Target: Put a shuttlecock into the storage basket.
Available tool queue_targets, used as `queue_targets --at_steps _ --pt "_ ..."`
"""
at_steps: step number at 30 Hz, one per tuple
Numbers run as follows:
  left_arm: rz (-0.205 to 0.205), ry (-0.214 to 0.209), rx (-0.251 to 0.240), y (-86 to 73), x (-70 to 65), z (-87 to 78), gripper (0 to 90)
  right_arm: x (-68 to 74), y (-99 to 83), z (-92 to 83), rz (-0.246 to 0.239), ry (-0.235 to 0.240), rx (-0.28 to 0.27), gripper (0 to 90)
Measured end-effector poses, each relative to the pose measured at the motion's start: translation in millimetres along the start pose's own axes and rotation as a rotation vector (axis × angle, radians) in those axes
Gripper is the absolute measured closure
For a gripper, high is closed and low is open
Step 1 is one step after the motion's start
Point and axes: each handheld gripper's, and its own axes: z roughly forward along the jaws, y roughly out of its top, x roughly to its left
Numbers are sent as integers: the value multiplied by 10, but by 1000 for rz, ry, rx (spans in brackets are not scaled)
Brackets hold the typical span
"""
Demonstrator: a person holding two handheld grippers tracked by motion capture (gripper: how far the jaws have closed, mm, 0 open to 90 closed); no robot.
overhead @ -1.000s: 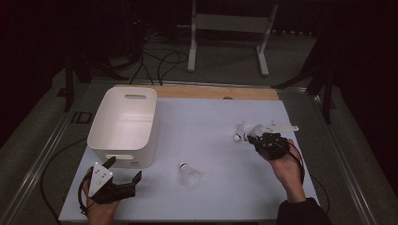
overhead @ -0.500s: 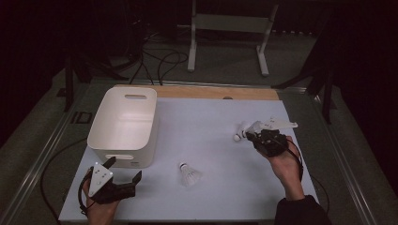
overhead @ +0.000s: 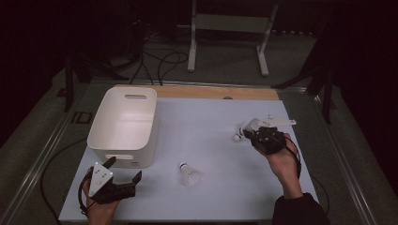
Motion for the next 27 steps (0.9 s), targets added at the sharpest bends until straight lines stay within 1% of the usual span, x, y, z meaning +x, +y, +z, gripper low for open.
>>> queue_targets --at_steps 2,7,8,9,14,15,17,18,19,27 --pt "0 1 1 -1 -1 2 0 7 11 -3 10 1 -3 858" --pt "2 0 1 0 -5 4 0 21 49 -5 11 7 -11 858" --pt "1 0 1 -1 -3 5 0 22 59 -6 5 5 -12 858" --pt "1 1 1 -1 -3 5 0 29 71 -7 11 8 -14 858" --pt "1 0 0 -1 -2 3 0 59 141 2 -3 11 -24 858" --pt "1 0 0 -1 -2 3 0 57 153 6 -15 13 -25 858" --pt "0 0 0 0 -1 3 0 73 176 12 -9 18 -29 858" --pt "0 0 -1 0 -1 3 0 72 186 13 -18 15 -30 858" --pt "0 0 0 0 0 2 0 82 196 14 -9 19 -30 858" --pt "0 0 0 0 2 0 0 116 259 25 -23 25 -44 857"
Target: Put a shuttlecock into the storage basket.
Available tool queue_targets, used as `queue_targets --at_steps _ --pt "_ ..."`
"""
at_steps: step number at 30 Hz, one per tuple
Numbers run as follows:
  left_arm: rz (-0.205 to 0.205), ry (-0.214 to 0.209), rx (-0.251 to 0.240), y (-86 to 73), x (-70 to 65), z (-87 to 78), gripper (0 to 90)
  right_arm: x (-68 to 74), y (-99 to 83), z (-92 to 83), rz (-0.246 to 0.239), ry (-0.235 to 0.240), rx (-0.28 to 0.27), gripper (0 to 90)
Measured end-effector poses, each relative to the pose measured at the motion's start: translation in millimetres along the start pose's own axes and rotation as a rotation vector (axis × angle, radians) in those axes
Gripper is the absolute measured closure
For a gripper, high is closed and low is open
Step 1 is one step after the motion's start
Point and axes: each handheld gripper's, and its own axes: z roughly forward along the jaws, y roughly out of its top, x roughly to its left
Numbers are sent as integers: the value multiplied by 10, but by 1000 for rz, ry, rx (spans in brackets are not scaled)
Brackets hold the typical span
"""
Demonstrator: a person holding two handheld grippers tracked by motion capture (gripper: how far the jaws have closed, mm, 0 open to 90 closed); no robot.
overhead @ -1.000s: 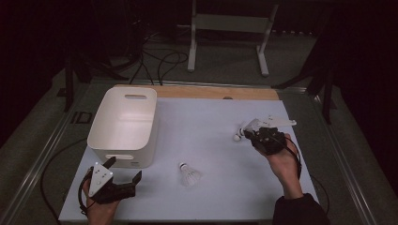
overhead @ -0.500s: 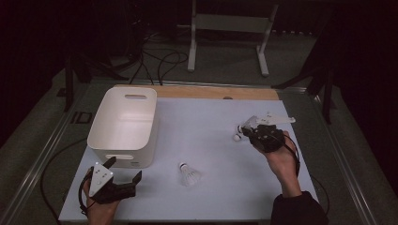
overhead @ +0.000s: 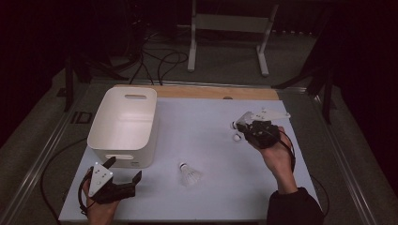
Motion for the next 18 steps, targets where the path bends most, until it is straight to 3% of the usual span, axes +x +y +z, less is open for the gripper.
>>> queue_targets --at_steps 18 --pt "2 1 0 1 2 -1 0 107 162 24 -27 24 -23 857"
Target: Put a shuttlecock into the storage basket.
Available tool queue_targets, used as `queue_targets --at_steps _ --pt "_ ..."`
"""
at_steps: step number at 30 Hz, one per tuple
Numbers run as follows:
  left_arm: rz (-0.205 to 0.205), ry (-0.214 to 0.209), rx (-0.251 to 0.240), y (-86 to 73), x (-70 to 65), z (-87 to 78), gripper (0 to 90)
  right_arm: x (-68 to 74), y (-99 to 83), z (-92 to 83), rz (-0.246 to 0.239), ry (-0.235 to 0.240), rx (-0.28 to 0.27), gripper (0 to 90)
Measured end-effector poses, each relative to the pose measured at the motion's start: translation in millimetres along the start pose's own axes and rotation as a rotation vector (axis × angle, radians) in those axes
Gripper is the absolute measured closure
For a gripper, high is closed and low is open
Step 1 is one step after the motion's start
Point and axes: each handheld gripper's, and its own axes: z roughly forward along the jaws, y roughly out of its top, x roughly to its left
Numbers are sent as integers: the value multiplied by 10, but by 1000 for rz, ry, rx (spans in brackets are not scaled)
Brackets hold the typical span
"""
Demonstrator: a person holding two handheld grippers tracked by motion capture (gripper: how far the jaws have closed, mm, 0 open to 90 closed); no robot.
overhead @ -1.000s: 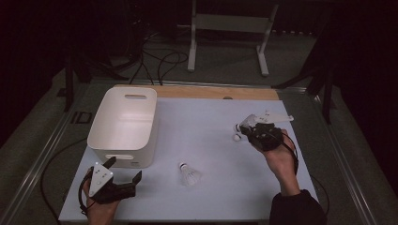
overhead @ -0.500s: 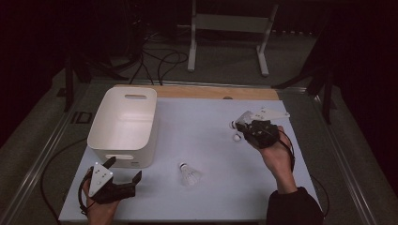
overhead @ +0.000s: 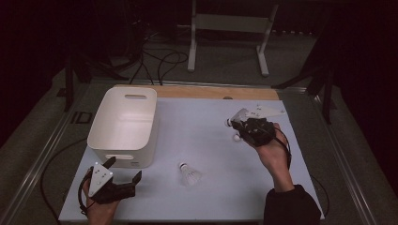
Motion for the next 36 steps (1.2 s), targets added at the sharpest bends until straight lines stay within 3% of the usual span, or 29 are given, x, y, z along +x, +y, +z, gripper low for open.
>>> queue_targets --at_steps 36 --pt "-2 -1 0 0 -1 -1 0 185 227 145 -17 63 -33 856"
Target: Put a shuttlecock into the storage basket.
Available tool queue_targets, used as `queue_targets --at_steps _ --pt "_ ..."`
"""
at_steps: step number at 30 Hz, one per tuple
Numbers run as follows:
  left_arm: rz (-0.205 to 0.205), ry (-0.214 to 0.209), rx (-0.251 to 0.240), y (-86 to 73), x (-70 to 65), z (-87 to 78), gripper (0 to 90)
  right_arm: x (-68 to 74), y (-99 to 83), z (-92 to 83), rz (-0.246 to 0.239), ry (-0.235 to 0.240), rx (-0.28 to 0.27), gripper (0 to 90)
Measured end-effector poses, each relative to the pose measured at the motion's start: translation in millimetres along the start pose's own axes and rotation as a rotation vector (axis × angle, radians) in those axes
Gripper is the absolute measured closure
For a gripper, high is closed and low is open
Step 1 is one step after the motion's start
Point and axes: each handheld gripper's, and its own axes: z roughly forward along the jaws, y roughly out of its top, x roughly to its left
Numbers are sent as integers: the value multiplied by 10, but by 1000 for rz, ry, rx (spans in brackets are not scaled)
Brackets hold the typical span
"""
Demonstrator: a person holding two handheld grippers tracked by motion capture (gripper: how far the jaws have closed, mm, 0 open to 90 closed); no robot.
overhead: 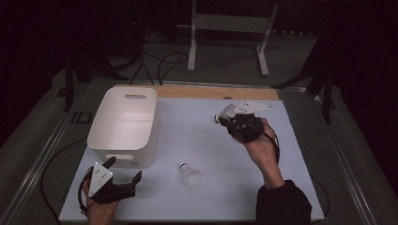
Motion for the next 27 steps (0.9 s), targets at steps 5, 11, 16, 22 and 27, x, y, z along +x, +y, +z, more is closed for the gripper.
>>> queue_targets --at_steps 5,11,16,22,27 --pt "0 -1 -2 0 0 -1 0 16 39 17 6 5 -7 856" --pt "1 -2 -2 1 2 -2 0 30 86 51 0 13 -13 857" --pt "2 -3 -2 1 0 -1 0 37 112 81 2 19 -10 856" --pt "0 -3 -1 0 -1 1 0 34 136 99 9 24 -17 856" --pt "0 -3 -1 0 -1 1 0 36 156 123 18 32 -22 856"
